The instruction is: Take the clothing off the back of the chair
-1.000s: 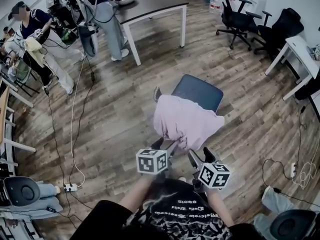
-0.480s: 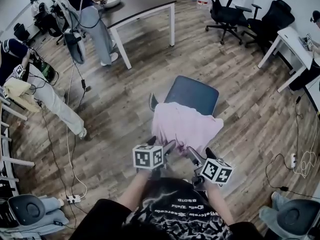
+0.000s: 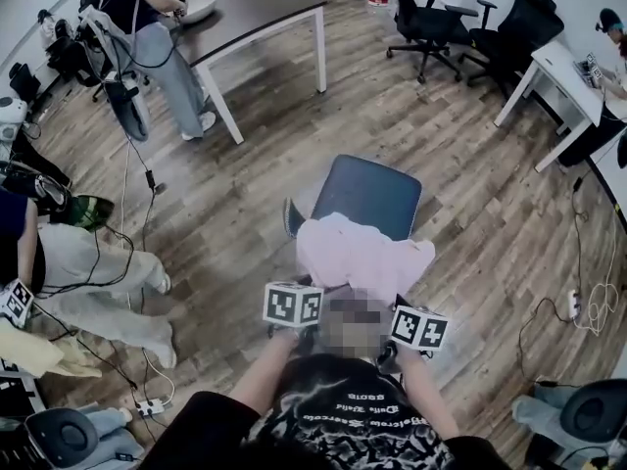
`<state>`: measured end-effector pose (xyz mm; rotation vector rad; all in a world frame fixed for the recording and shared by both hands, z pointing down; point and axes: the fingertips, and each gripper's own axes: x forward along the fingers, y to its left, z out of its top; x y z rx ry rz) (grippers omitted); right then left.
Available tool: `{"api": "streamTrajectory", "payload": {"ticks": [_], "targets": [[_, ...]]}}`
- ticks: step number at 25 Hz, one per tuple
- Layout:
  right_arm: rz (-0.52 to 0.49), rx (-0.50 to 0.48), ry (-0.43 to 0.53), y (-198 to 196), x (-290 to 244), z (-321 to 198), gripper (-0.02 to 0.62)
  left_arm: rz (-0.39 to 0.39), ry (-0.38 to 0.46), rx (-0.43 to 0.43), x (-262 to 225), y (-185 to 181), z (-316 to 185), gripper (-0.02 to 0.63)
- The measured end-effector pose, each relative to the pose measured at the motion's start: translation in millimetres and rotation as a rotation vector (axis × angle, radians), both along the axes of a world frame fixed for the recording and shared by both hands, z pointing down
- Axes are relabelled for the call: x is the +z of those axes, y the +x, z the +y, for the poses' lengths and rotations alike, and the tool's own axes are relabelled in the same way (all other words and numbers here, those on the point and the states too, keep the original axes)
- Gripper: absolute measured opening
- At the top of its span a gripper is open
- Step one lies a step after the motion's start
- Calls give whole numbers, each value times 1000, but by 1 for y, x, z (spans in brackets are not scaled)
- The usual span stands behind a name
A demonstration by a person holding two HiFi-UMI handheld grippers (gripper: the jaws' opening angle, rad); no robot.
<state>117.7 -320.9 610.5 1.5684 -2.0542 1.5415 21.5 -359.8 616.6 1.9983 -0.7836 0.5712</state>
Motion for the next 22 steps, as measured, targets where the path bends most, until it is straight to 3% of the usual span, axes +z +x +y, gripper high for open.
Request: {"api": "streamTrajectory", "payload": {"ticks": [10,13,17,22], "targets": [[37,-44,-45,-4,12,-18,446,-3,-50,69,13,6,-7,379],[64,-91,-16,-10,7,-25,334,18,-60,98,13,11,-6,341],[173,-191,-3,-14,3,-29,269,38,-37,125,9,18,-3,250],[243,-202,8,-16,1,-25,196,34,-22,124,9,17,1,163]]}}
